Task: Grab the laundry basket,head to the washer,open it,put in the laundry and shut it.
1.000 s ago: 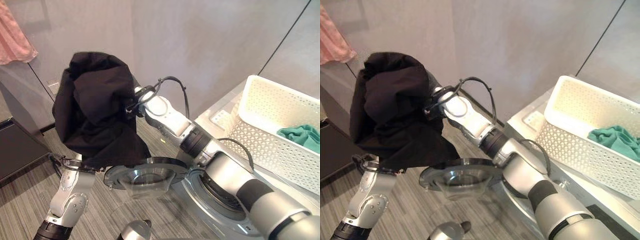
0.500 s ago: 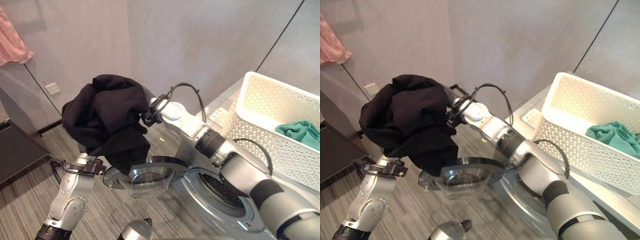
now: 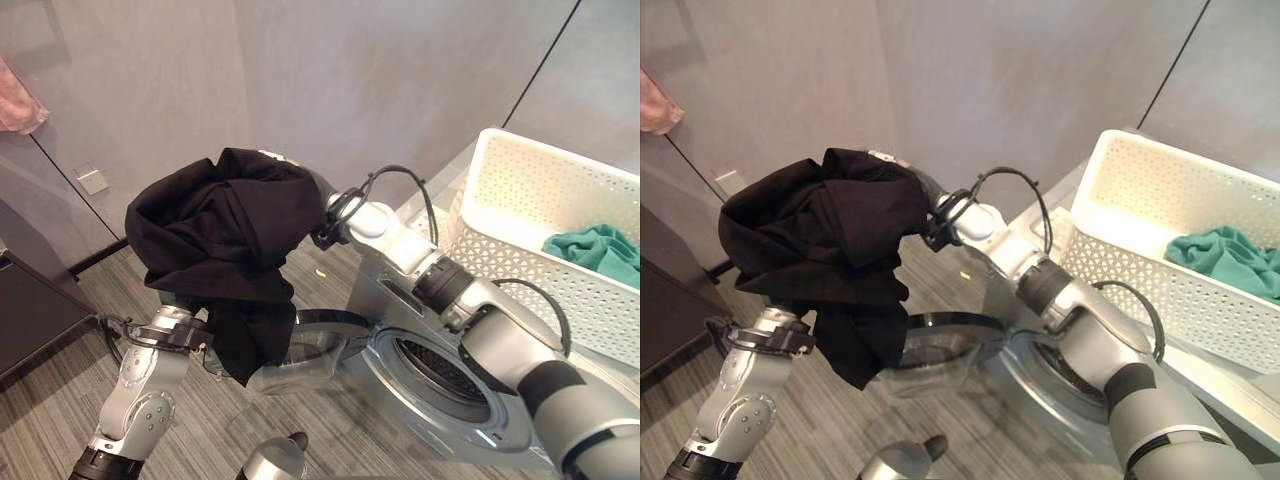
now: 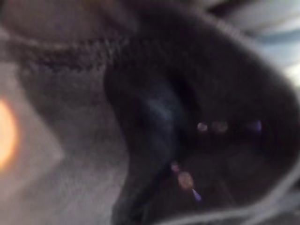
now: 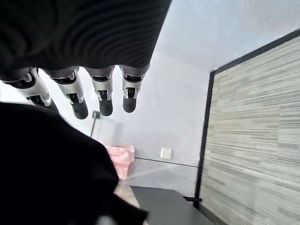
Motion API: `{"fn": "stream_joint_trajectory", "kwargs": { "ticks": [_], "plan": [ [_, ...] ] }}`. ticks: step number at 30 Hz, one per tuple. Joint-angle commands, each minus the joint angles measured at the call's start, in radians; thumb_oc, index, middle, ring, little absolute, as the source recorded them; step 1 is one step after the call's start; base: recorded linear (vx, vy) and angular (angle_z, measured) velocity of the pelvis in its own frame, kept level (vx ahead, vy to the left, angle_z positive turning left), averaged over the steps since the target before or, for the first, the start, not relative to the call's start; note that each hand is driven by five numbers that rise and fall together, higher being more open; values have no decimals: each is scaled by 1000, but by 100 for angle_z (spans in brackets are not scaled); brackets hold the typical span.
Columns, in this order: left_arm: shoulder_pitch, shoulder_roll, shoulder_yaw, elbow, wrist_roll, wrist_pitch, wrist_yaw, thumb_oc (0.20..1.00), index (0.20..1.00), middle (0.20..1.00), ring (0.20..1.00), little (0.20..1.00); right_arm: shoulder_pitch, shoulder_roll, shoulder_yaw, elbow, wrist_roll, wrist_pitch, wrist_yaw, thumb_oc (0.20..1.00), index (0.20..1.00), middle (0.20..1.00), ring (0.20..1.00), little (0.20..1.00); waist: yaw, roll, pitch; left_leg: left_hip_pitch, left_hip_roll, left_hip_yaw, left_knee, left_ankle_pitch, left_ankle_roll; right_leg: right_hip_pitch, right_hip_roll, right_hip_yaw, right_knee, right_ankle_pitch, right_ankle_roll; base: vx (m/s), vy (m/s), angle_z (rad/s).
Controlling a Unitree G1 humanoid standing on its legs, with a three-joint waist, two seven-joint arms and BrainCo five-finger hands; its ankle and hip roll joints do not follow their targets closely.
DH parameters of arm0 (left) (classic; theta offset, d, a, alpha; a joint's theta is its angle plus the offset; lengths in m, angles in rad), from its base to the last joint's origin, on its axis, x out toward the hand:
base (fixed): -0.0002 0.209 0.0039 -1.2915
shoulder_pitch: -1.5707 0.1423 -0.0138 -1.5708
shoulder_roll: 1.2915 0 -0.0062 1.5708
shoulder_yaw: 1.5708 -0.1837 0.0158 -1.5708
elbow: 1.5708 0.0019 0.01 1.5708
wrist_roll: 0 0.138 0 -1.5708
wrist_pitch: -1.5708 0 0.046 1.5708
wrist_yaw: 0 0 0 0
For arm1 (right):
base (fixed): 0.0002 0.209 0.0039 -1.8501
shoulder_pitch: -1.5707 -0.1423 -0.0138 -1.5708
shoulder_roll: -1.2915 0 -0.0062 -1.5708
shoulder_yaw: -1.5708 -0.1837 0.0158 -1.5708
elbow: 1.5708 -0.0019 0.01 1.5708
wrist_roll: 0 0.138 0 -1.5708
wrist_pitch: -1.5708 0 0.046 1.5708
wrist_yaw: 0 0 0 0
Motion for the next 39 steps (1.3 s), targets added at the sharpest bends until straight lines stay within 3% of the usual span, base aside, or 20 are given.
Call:
{"fn": "stream_joint_trajectory", "kwargs": {
  "ticks": [1,5,8,10,15,19,25,30,39],
  "plan": [
    [-31,-2,29,-24,16,-76,-36,200,200,200,200,200,-26,1,10,-1,63,-69,-27,1000,1000,1000,1000,1000,-22,38,-122,3,8,-43,-133,104,55,-80,-6,24,5,137,-19,-10,-2,-3],
    [-44,-11,-10,-10,2,-54,-54,200,200,200,200,200,19,-112,-142,-101,41,-135,-116,1000,1000,1000,1000,1000,-55,49,-123,5,11,-34,-133,100,56,-83,-3,31,5,137,-18,-9,4,-3],
    [-58,-24,-31,-5,-17,-47,-63,200,200,200,200,200,47,-146,-219,-174,22,-175,-157,1000,1000,1000,1000,1000,-65,54,-124,1,10,-34,-133,103,57,-86,-5,32,5,140,-16,0,0,0],
    [-65,-34,-64,1,-41,-31,-84,200,200,200,200,200,88,-199,-341,-289,-36,-228,-231,1000,1000,1000,1000,1000,-78,61,-123,6,16,-30,-133,94,58,-84,-1,38,5,133,-17,0,0,0],
    [-68,-46,-108,13,-65,-17,-115,200,200,200,200,200,158,-263,-524,-488,-148,-313,-345,1000,1000,1000,1000,1000,-93,66,-127,7,19,-31,-133,88,62,-85,0,44,5,127,-17,6,1,-6],
    [-79,-48,-167,10,-88,1,-142,200,200,200,200,200,174,-257,-620,-582,-209,-364,-421,1000,1000,1000,1000,1000,-106,66,-136,4,19,-27,-133,90,65,-93,-1,50,5,132,-14,0,5,-2],
    [-97,-41,-216,2,-97,18,-163,200,200,200,200,200,185,-271,-712,-666,-282,-395,-508,1000,1000,1000,1000,1000,-116,60,-144,8,25,-13,-133,83,68,-103,1,72,5,132,-11,-1,9,-8],
    [-125,-47,-273,4,-112,52,-186,200,200,200,200,200,240,-360,-859,-690,-402,-389,-667,1000,1000,1000,1000,1000,-146,53,-151,8,30,-1,-133,75,70,-116,6,94,5,134,-8,6,9,-12],
    [-174,-38,-390,22,-141,92,-203,200,200,200,200,200,222,-435,-920,-628,-474,-382,-838,1000,1000,1000,1000,1000,-166,40,-147,22,37,20,-133,59,83,-125,15,134,5,140,-5,2,0,-17]
  ]
}}
